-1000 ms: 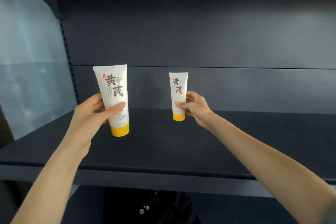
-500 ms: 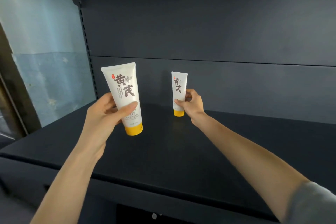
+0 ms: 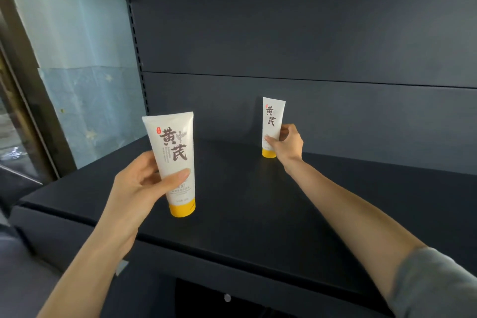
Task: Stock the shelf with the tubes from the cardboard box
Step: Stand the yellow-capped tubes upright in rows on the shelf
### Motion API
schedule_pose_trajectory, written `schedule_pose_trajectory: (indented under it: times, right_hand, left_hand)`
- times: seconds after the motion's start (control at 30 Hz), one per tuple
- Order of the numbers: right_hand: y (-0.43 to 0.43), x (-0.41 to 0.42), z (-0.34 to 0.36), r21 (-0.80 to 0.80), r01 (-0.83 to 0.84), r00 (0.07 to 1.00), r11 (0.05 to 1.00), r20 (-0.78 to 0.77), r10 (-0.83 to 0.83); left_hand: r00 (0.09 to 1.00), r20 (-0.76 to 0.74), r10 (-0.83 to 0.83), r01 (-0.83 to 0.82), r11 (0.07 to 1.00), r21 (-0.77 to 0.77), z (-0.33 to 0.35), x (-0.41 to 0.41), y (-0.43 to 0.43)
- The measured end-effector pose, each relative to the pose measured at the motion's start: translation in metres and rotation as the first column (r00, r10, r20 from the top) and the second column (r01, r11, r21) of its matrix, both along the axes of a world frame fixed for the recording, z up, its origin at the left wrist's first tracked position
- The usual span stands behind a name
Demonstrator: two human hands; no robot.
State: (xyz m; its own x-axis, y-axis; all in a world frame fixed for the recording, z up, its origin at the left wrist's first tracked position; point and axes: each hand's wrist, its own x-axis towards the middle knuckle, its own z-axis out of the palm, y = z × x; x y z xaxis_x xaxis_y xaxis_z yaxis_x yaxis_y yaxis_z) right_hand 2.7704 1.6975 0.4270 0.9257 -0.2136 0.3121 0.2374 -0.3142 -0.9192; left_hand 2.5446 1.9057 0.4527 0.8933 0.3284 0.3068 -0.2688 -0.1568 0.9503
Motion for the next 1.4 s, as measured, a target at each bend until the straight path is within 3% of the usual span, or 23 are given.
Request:
schedule_pose_trajectory:
  times: [0.27,0.53,0.73,1.0,1.27,1.4]
  right_hand:
    - [0.004,0.001,0.005,-0.020,0.028,0.996,0.999,-0.087,-0.030]
    - [-0.006,-0.037,0.029,-0.031,0.061,0.998,0.998,0.004,-0.061]
    - [0.001,-0.113,0.056,-0.094,-0.127,0.969,0.987,0.200,0.144]
    - [0.044,-0.207,0.037,-0.217,-0.424,0.816,0.879,0.328,0.475]
    - [0.035,-0.205,0.026,-0.236,-0.110,0.906,0.966,0.376,0.195]
    - [0.022,-0.194,0.030,-0.198,-0.151,0.911,0.969,0.353,0.214]
  left_hand:
    - [1.000,-0.028,0.004,-0.004,1.000,0.006,-0.004,-0.016,0.018]
    - [0.989,0.012,-0.148,0.148,0.989,0.005,0.023,0.011,0.001]
    - [0.948,0.094,-0.303,0.309,0.950,-0.053,0.041,0.029,-0.023]
    - [0.941,0.122,-0.317,0.331,0.935,-0.128,0.033,0.030,-0.037]
    - [0.946,0.171,-0.274,0.293,0.952,-0.091,0.031,0.026,-0.060]
    - [0.939,0.205,-0.277,0.284,0.959,-0.003,0.031,0.029,-0.069]
